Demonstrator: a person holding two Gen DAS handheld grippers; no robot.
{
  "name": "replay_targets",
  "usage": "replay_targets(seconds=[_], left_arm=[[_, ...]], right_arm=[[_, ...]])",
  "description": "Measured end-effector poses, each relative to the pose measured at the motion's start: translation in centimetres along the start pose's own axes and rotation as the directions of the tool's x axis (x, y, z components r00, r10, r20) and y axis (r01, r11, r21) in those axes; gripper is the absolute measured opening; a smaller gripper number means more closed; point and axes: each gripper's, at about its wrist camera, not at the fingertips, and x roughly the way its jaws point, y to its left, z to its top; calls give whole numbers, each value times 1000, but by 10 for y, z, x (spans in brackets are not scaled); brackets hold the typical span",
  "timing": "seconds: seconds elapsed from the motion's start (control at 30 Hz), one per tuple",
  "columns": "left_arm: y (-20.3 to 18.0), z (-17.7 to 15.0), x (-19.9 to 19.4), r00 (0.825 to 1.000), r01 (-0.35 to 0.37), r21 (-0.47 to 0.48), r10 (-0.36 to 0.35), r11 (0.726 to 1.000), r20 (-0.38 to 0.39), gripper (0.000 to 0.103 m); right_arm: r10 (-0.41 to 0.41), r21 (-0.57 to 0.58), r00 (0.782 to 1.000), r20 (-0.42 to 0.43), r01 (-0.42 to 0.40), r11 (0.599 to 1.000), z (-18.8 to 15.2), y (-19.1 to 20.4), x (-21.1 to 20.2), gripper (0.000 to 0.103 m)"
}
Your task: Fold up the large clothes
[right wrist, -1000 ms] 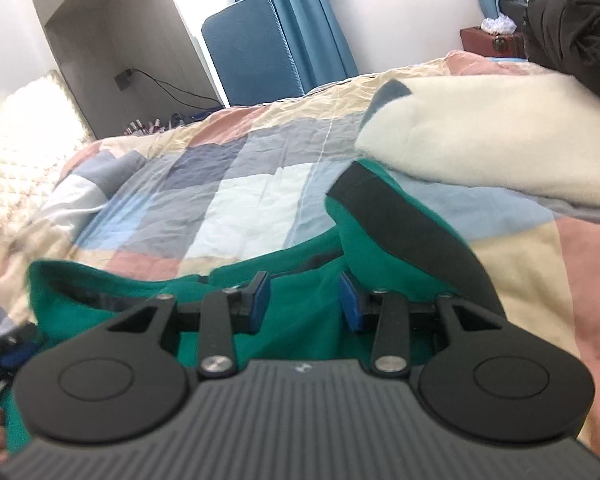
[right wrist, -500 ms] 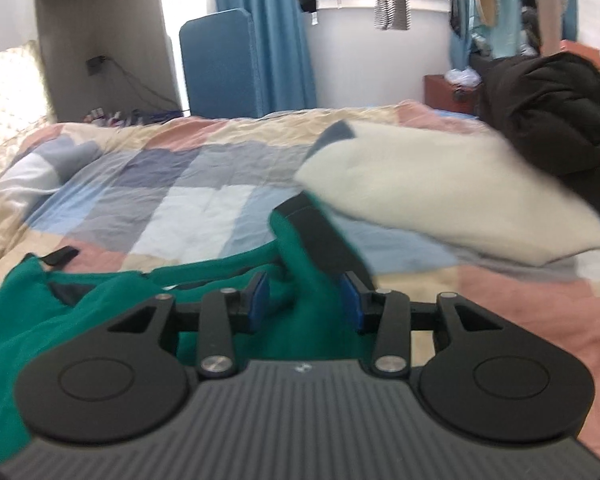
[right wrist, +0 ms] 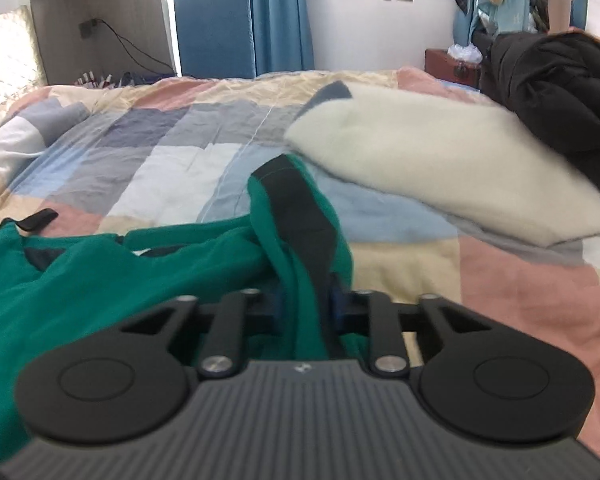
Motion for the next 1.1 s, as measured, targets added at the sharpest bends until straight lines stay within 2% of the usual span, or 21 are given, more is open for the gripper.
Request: replay_targets(seconds=[0.03,0.13,0.27,0.37,0.53,0.67,0.73,0.8,0.83,0.93,1.1], left_arm=[[5,2,-2,1000,14,-36,-13,999,7,16],[19,12,-12,997,69,-127,-64,989,48,10],[14,19,-18,993,84,-103,-74,991,96,9],[13,19,-3,996,64,-110,-56,992,67,9],[12,10,22,998,48,-68,-50,997,-30,10],[14,7,17,998,62,-60,-63,996,-16,11],[12,8,9,998,64,-48,-64,997,-4,16],[9,8,1,999,51,-33,-51,998,5,25],[7,9,-6,999,48,-23,-47,999,13,32],[1,8,-26,996,65,3,-65,998,67,40],[-15,2,-68,981,77,79,-89,994,172,47]], right_arm=[[-16,-8,999,29,16,1000,1,-1,-5,12],[-42,17,993,106,41,999,7,-13,-19,10],[-35,106,991,130,22,994,16,-33,-19,10],[-54,96,993,100,45,994,14,-33,-3,10],[-87,3,996,-4,87,996,0,-22,31,11],[-95,-7,995,-26,94,996,-7,-18,35,14],[-87,12,996,-9,87,996,-6,-19,27,14],[-81,38,997,13,80,996,-4,-20,14,21],[-79,51,997,23,78,996,-4,-20,7,26],[-47,87,997,68,41,995,-1,-18,-18,47],[52,80,988,143,-64,995,-6,-3,-63,49]])
